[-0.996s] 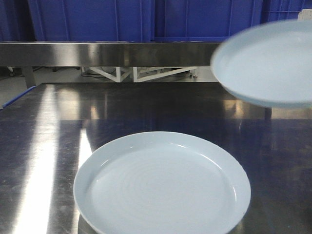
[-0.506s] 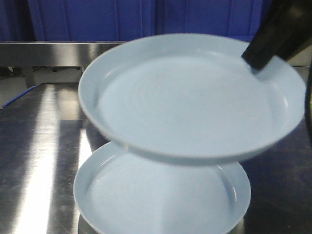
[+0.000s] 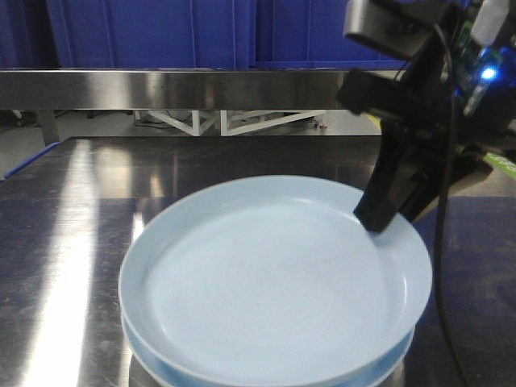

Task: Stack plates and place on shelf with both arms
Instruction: 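Lower the right-held plate onto the centered plate and release, then move the right gripper to the stacked plates' rim and grasp, then lift the stacked plates up with the right gripper, then hold the plates in the right gripper while driving to the bin shelf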

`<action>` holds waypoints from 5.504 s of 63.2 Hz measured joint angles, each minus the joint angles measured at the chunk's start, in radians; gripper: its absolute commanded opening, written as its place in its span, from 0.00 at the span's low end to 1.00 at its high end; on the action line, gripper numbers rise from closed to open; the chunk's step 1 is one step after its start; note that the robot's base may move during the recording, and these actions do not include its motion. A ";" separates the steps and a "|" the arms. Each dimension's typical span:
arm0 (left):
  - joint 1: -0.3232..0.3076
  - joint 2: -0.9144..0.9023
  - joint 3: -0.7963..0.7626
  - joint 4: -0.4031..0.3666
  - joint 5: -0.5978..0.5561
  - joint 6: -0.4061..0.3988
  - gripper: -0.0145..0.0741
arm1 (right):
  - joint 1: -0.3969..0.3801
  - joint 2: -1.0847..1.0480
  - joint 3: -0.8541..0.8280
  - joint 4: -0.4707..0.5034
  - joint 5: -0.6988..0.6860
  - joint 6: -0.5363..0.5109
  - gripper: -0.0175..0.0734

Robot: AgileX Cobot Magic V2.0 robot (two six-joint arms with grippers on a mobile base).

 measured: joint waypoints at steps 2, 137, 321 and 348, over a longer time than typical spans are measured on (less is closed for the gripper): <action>0.000 0.000 0.000 0.000 0.000 0.000 0.26 | 0.000 0.009 0.000 0.000 0.000 0.000 0.25; 0.000 0.000 0.000 0.000 0.000 0.000 0.26 | 0.000 0.034 0.052 -0.032 -0.035 0.078 0.64; 0.000 0.000 0.002 0.012 0.000 0.000 0.26 | -0.135 -0.982 0.328 -0.180 -0.295 0.074 0.25; 0.000 0.000 0.002 0.012 0.000 0.000 0.26 | -0.135 -0.982 0.328 -0.180 -0.295 0.074 0.25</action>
